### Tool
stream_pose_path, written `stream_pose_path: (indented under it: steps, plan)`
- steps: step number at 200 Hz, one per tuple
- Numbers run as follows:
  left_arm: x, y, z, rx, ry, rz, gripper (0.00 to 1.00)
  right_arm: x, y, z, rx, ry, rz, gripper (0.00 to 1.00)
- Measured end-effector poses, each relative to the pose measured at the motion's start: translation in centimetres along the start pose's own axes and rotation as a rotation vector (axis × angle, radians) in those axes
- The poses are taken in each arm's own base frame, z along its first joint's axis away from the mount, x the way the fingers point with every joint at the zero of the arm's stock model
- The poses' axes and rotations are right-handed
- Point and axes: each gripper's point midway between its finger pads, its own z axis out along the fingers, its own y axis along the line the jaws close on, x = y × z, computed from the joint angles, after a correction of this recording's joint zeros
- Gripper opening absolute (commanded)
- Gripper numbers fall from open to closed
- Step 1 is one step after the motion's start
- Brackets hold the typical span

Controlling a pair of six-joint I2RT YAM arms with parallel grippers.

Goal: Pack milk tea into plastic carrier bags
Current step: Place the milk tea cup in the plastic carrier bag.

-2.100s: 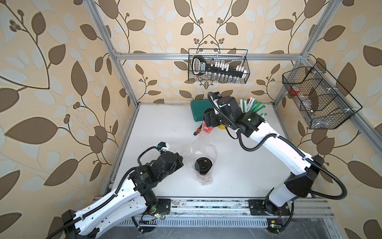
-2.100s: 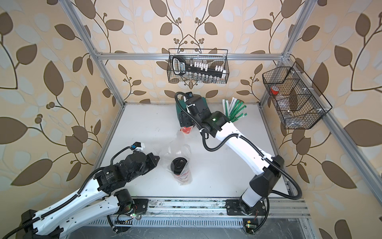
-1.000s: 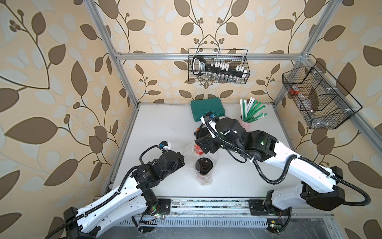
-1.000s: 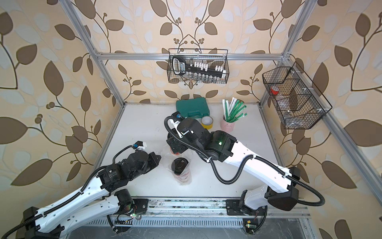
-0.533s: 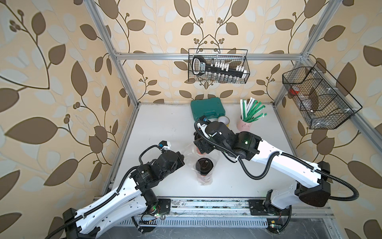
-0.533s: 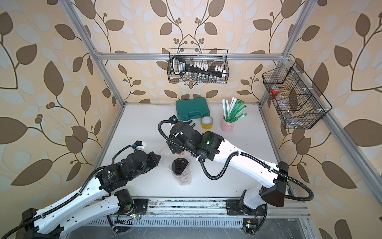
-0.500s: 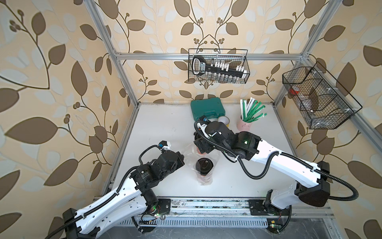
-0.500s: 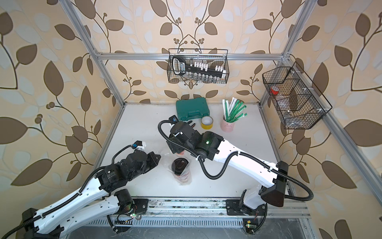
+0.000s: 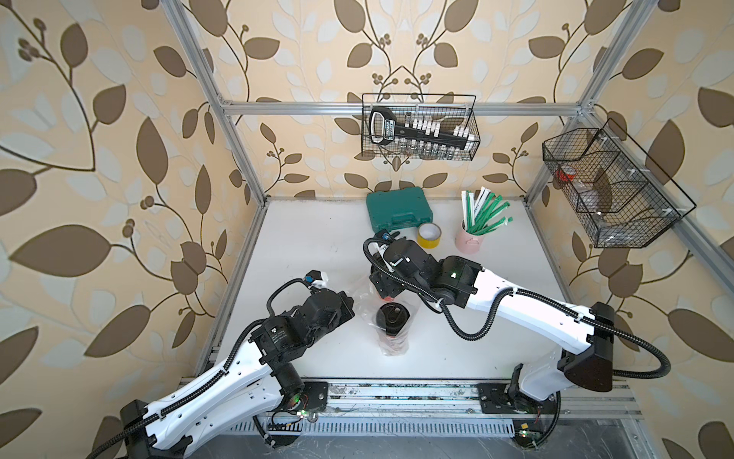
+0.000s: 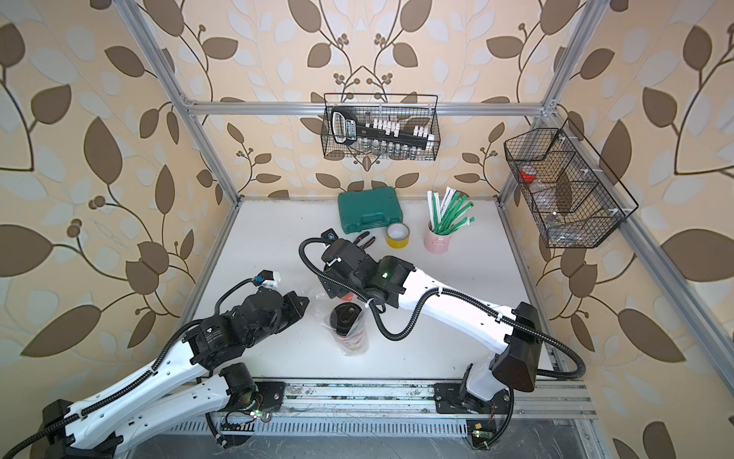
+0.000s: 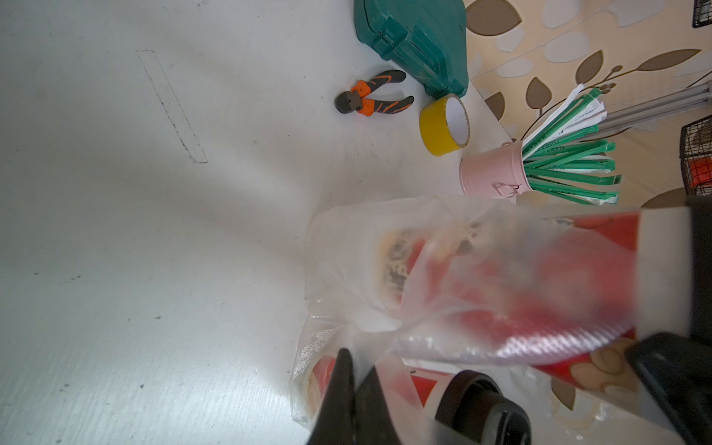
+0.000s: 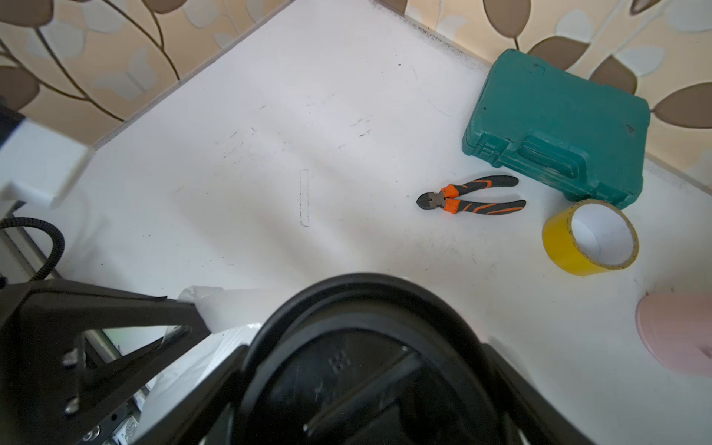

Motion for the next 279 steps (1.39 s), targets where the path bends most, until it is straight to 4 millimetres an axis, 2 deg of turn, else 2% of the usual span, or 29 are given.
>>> stream_pose_path:
  steps: [96,157,204,247,279]
  plan:
    - [-0.1,-0.1,-0.2,0.007,-0.003,-0.002,0.0,1.8,-0.7,3.2,-0.043,0.038,0.056,0.78]
    - [-0.1,-0.1,-0.2,0.01,-0.005,-0.003,0.0,3.4,-0.7,5.2,-0.043,0.082,0.057,0.86]
    - [-0.2,-0.1,-0.4,0.012,-0.01,-0.004,0.0,3.6,-0.6,5.4,-0.046,0.089,0.061,0.96]
    - [-0.5,0.2,-0.5,0.003,-0.025,-0.003,0.0,3.6,-0.7,5.4,-0.044,0.093,0.053,0.99]
    - [-0.5,0.2,-0.5,0.002,-0.026,-0.003,0.0,2.7,-0.7,4.8,-0.05,0.084,0.048,0.99]
